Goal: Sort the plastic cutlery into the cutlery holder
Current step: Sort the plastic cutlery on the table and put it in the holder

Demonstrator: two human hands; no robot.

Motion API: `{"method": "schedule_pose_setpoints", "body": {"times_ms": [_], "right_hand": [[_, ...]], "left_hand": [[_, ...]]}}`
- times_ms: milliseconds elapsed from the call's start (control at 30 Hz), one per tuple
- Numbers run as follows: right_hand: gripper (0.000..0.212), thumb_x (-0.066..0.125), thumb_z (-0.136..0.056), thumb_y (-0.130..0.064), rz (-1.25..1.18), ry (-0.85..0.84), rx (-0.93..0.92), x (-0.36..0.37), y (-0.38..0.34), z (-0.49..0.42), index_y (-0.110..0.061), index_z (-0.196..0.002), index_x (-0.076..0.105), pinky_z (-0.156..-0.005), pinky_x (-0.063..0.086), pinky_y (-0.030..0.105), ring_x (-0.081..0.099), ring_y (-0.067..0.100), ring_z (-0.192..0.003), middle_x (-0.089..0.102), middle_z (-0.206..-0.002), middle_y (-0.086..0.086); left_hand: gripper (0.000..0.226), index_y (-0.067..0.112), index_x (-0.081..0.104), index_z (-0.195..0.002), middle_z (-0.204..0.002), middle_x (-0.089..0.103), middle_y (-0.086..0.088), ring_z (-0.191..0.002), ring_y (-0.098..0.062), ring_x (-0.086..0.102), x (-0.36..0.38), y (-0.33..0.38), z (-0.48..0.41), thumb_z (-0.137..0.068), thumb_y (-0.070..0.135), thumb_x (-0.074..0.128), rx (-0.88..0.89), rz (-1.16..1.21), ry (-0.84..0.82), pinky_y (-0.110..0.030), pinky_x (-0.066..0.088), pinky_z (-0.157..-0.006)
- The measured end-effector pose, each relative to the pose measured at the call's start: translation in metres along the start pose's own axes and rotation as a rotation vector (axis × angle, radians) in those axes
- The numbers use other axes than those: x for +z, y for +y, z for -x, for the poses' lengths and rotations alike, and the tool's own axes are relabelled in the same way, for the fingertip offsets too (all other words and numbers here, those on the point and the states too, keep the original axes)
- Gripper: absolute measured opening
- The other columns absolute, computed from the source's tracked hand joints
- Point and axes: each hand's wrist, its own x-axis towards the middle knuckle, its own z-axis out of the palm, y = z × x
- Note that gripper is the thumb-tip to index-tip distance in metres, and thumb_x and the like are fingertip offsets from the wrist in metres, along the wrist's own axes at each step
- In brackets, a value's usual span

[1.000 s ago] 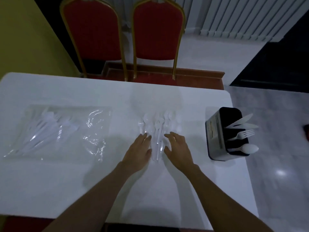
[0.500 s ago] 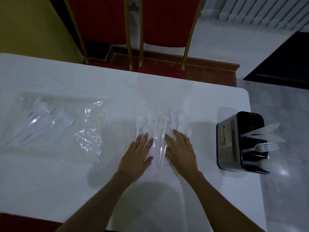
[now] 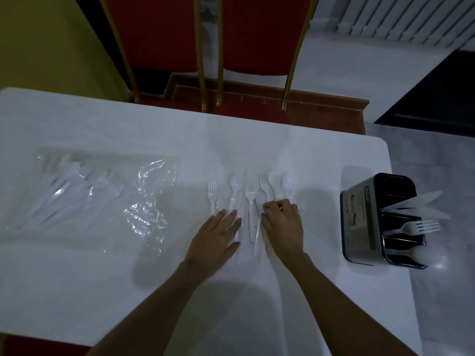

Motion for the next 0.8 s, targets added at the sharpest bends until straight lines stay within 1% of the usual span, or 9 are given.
{"method": "schedule_pose_setpoints", "body": {"times_ms": [133,233,300,367,433,500,600,733,800], "right_hand": [[0.013,0.059,-0.090,-0.010,-0.055,-0.037,0.070,-0.005,-0.006,-0.005,-0.008,-0.099,0.068,-0.072,0.054,0.037,0.057,0.026,-0.090,0.061,-0.102,0.010],[0.015,0.054,-0.095,-0.019,-0.135,-0.102,0.078,-0.003,-0.020,-0.008,-0.010,-0.097,0.065,-0.072,0.054,0.034,0.059,0.020,-0.088,0.061,-0.099,0.004],[0.019,0.052,-0.097,-0.026,-0.147,-0.169,0.127,0.001,-0.026,-0.009,-0.012,-0.096,0.065,-0.073,0.054,0.034,0.061,0.018,-0.083,0.061,-0.095,0.002],[0.022,0.053,-0.096,-0.030,-0.166,-0.186,0.182,0.005,-0.029,-0.010,-0.012,-0.092,0.064,-0.072,0.054,0.033,0.062,0.018,-0.078,0.063,-0.090,0.001],[0.023,0.055,-0.095,-0.033,-0.218,-0.184,0.243,0.007,-0.032,-0.014,-0.012,-0.091,0.064,-0.071,0.055,0.032,0.062,0.016,-0.074,0.064,-0.086,0.001],[0.022,0.056,-0.095,-0.031,-0.238,-0.198,0.281,0.007,-0.033,-0.019,-0.011,-0.092,0.064,-0.070,0.053,0.029,0.062,0.016,-0.073,0.066,-0.086,0.002],[0.020,0.057,-0.094,-0.028,-0.242,-0.197,0.331,0.003,-0.031,-0.023,-0.010,-0.089,0.064,-0.067,0.050,0.027,0.061,0.016,-0.072,0.066,-0.084,0.002],[0.013,0.062,-0.086,-0.018,-0.285,-0.164,0.410,-0.002,-0.026,-0.021,-0.006,-0.080,0.063,-0.062,0.047,0.027,0.059,0.017,-0.068,0.064,-0.075,0.005],[0.011,0.062,-0.085,-0.016,-0.288,-0.144,0.423,-0.004,-0.024,-0.020,-0.005,-0.081,0.064,-0.066,0.049,0.029,0.061,0.019,-0.070,0.065,-0.076,0.006]], "left_hand": [[0.047,0.011,0.062,-0.123,-0.131,0.060,-0.006,-0.123,-0.025,0.055,0.005,-0.003,0.005,-0.093,0.037,0.037,0.031,0.007,0.164,-0.036,0.045,-0.102],[0.021,0.011,0.070,-0.104,-0.106,0.067,-0.007,-0.099,-0.024,0.063,0.001,0.001,0.000,-0.085,0.021,0.065,0.020,0.057,0.340,-0.033,0.056,-0.081],[0.017,0.012,0.071,-0.090,-0.091,0.065,-0.005,-0.083,-0.021,0.062,-0.006,0.005,-0.004,-0.075,0.017,0.078,-0.010,0.080,0.356,-0.031,0.056,-0.066],[0.017,0.014,0.071,-0.082,-0.084,0.064,-0.003,-0.076,-0.019,0.060,-0.008,0.009,-0.008,-0.072,0.023,0.081,-0.060,0.075,0.318,-0.029,0.053,-0.061],[0.023,0.017,0.069,-0.082,-0.084,0.063,0.000,-0.078,-0.017,0.057,-0.012,0.014,-0.012,-0.076,0.038,0.075,-0.174,0.137,0.280,-0.025,0.046,-0.064],[0.031,0.017,0.067,-0.090,-0.092,0.060,0.001,-0.088,-0.017,0.053,-0.014,0.018,-0.017,-0.080,0.046,0.067,-0.275,0.203,0.265,-0.024,0.039,-0.073],[0.031,0.016,0.067,-0.098,-0.101,0.058,0.000,-0.100,-0.016,0.046,-0.018,0.021,-0.023,-0.086,0.044,0.061,-0.367,0.249,0.218,-0.024,0.038,-0.083],[0.022,0.015,0.072,-0.091,-0.095,0.060,-0.003,-0.100,-0.019,0.047,-0.020,0.019,-0.027,-0.084,0.035,0.067,-0.430,0.367,0.205,-0.030,0.045,-0.087],[0.019,0.014,0.073,-0.089,-0.093,0.060,-0.003,-0.100,-0.020,0.048,-0.021,0.020,-0.026,-0.084,0.031,0.067,-0.455,0.408,0.210,-0.030,0.047,-0.086]]}}
